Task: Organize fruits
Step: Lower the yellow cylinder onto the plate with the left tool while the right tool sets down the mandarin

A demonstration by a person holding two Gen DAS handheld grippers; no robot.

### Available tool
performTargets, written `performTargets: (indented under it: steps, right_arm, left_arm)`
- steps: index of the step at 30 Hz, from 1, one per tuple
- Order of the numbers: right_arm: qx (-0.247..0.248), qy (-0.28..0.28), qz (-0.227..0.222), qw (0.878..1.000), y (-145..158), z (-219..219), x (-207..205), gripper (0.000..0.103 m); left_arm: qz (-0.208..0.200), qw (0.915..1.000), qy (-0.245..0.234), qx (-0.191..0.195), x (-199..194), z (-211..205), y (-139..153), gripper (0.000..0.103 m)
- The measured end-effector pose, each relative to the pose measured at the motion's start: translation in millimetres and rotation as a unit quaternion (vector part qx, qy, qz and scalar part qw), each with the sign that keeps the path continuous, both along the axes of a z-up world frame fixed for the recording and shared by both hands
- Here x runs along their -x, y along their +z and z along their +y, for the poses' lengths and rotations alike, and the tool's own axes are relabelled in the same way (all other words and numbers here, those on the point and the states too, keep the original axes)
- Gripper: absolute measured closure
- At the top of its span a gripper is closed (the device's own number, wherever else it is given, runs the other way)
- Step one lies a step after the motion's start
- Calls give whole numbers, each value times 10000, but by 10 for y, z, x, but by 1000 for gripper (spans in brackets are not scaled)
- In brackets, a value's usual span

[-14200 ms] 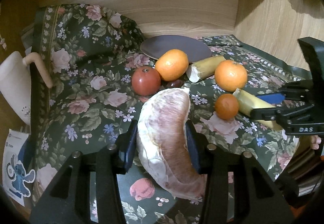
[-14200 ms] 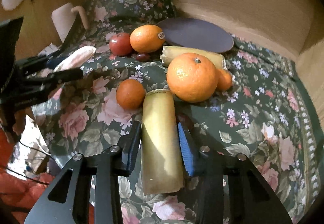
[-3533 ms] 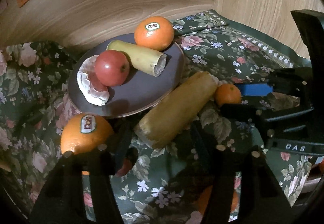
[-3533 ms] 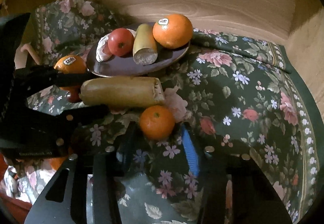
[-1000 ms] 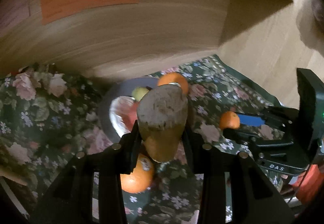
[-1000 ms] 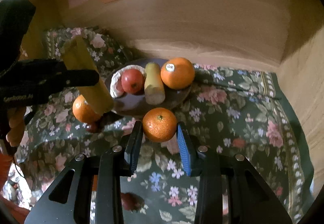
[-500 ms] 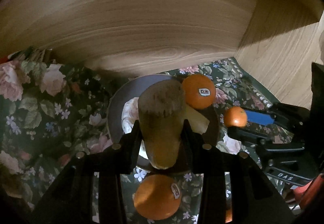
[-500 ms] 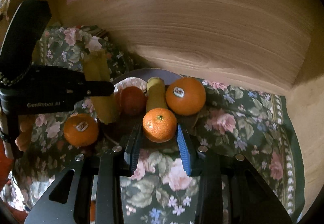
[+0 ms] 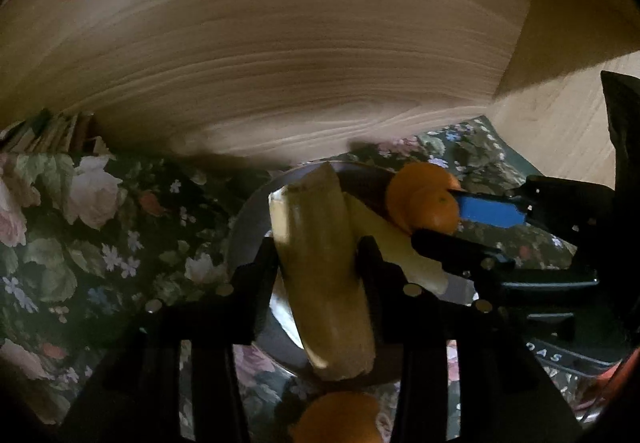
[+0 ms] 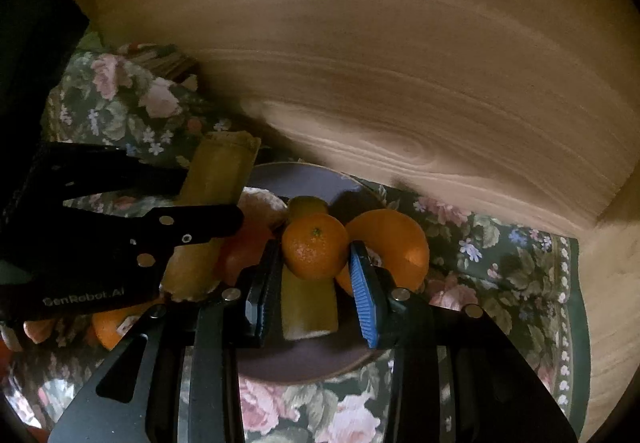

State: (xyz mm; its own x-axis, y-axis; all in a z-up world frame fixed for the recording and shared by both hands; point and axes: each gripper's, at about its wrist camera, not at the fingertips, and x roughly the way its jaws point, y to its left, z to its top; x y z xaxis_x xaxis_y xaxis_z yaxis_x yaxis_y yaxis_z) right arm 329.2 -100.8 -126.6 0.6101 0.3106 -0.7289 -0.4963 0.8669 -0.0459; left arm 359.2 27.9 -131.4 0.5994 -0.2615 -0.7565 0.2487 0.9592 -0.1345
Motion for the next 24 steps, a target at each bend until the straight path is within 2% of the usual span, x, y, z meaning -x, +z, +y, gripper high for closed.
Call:
performTargets:
  steps: [8, 9, 11, 18, 20, 22, 24]
  right_arm:
    - [105, -3, -3, 9999, -26, 102, -143, 71]
    - [107, -1, 13, 9999, -31, 111, -159, 71]
    - [92, 22, 51, 9999, -43, 118, -181, 71]
    - [109, 56, 88, 9999, -46, 121, -185, 71]
    - [83, 60, 79, 9999, -39, 107, -166, 68]
    - [58, 52, 11, 10000, -16, 91, -137, 60]
    - [2, 63, -37, 10000, 29, 72, -89, 59]
  left_arm:
    - [174, 9997, 165, -8, -149, 103, -120, 59]
    - [216, 9996, 165, 19, -167, 105, -134, 54]
    - [251, 9995, 204, 36, -197, 72, -173, 51]
    - [196, 9996, 199, 18, -156, 100, -141, 45]
    - [127, 9997, 215, -19, -123, 105, -109, 45]
    - [50, 9997, 219, -9, -74, 124, -63, 43]
    - [-23, 9997, 232, 7, -18, 140, -14, 42]
